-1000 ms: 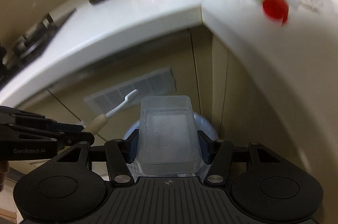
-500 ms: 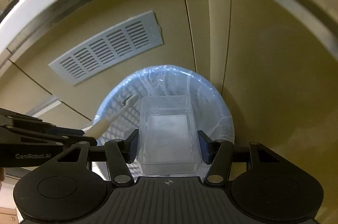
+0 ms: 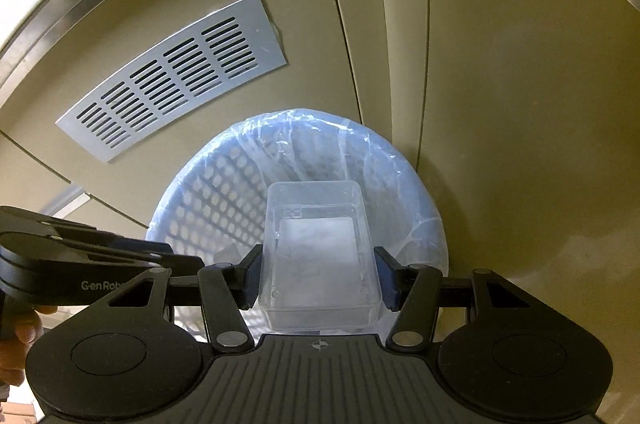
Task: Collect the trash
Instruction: 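Open the left gripper to drop the toothbrush while the right gripper drops the clear box into the bin, then raise both grippers from the bin back to the counter litter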
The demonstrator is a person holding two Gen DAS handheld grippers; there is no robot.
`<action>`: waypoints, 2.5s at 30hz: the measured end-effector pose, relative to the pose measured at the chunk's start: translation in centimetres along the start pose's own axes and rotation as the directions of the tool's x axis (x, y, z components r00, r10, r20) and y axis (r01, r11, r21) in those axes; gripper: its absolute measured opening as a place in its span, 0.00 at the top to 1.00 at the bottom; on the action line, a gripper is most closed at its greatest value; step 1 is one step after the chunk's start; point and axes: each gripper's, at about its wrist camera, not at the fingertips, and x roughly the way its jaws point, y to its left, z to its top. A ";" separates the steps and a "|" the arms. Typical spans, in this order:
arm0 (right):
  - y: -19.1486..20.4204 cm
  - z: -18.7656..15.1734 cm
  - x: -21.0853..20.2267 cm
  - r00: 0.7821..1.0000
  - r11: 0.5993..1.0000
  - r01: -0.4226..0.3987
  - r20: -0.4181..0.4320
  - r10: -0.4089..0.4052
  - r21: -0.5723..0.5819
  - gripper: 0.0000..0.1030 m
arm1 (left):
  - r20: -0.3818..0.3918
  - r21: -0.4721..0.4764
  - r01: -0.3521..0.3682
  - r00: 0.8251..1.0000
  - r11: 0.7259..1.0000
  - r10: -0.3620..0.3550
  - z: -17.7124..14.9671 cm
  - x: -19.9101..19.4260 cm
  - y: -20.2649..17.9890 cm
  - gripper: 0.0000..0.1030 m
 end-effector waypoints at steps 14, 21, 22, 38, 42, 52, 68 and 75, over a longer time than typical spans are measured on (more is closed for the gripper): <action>0.3 0.2 1.4 0.999 1.000 -0.004 -0.050 0.004 -0.008 0.46 | 0.011 0.010 0.006 1.000 1.000 -0.006 -0.1 -0.6 0.0 0.73; 0.1 0.3 1.9 0.997 1.000 -0.002 -0.073 0.004 0.026 0.42 | 0.004 0.017 0.010 1.000 1.000 -0.010 -0.3 -0.6 0.0 0.73; 0.2 0.2 1.9 0.997 1.000 0.000 -0.073 0.002 0.024 0.41 | 0.005 0.020 0.010 1.000 1.000 -0.010 -0.3 -0.6 0.0 0.72; 0.1 0.0 1.0 0.997 0.999 0.005 -0.073 -0.002 0.042 0.40 | 0.016 0.049 0.023 1.000 0.999 -0.023 -0.5 -1.7 -0.3 0.71; 0.3 0.2 0.5 0.998 0.999 0.004 -0.062 -0.001 0.040 0.40 | 0.028 0.053 0.022 0.999 0.998 -0.024 -0.4 -2.3 -0.3 0.71; 1.8 0.6 -3.1 1.000 0.999 -0.011 -0.012 0.012 0.039 0.40 | 0.081 0.059 0.022 0.996 0.998 -0.027 -0.6 -5.7 -0.2 0.70; 2.7 3.4 -15.5 0.981 0.998 -0.061 0.186 0.059 0.006 0.40 | 0.294 0.082 0.047 0.953 0.996 -0.069 1.1 -16.9 -2.2 0.70; 1.5 5.4 -20.2 0.941 0.999 -0.032 0.336 0.026 0.013 0.40 | 0.392 0.119 0.063 0.914 0.991 -0.105 3.3 -20.2 -4.9 0.70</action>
